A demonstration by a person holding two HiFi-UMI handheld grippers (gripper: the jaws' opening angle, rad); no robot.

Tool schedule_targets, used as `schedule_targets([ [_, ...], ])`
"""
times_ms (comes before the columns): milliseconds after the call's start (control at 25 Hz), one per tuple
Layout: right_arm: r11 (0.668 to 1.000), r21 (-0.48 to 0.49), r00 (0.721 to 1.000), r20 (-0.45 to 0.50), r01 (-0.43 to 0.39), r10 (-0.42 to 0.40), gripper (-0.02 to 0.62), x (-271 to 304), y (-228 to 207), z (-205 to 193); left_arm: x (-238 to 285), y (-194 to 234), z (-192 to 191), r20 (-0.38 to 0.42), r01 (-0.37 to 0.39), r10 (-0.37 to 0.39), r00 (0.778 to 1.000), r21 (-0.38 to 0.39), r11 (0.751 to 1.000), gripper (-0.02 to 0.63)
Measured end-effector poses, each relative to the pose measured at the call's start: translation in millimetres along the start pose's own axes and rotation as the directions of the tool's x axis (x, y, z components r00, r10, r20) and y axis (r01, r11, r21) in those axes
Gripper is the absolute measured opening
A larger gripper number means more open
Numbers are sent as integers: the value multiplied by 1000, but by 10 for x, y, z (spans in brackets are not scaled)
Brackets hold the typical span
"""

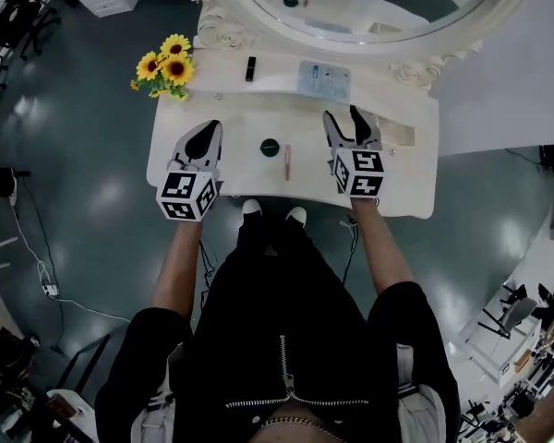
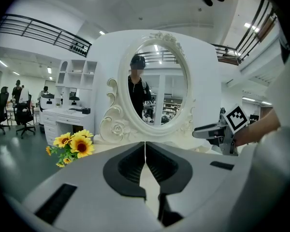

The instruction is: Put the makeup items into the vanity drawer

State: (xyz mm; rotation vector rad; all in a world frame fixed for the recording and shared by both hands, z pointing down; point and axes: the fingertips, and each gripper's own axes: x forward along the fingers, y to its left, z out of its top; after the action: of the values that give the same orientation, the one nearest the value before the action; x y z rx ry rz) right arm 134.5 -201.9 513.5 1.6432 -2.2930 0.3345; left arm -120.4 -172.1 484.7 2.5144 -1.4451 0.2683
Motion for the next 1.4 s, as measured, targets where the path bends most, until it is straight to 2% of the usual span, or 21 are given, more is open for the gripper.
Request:
schedule_targets([
  [240, 999, 1, 995, -89, -40, 40, 229, 83, 300, -436, -60, 51, -230, -40, -1, 0, 999, -22, 1000, 21],
  [400, 996, -13, 981, -175, -87, 84, 227, 145, 571, -844, -99, 64, -363, -63, -3, 1, 998, -30, 1000, 21],
  [720, 987, -27, 928, -345, -158, 139, 219, 258, 909, -1610, -228, 154, -561, -104, -18, 14, 994, -35, 999, 21],
  [1040, 973, -17, 862, -467, -230, 195, 213, 249, 1216, -2025, -355, 290, -640, -124, -50, 43, 991, -52, 997, 21],
  [1240, 971, -28, 828, -529, -236, 186, 202, 234, 1273, -2265, -388, 310, -697, -134, -60, 52, 990, -61, 996, 21],
  [1400, 975, -45, 822, -547, -216, 157, 176, 232, 1263, -2384, -395, 321, -725, -136, -69, 59, 989, -69, 995, 21],
])
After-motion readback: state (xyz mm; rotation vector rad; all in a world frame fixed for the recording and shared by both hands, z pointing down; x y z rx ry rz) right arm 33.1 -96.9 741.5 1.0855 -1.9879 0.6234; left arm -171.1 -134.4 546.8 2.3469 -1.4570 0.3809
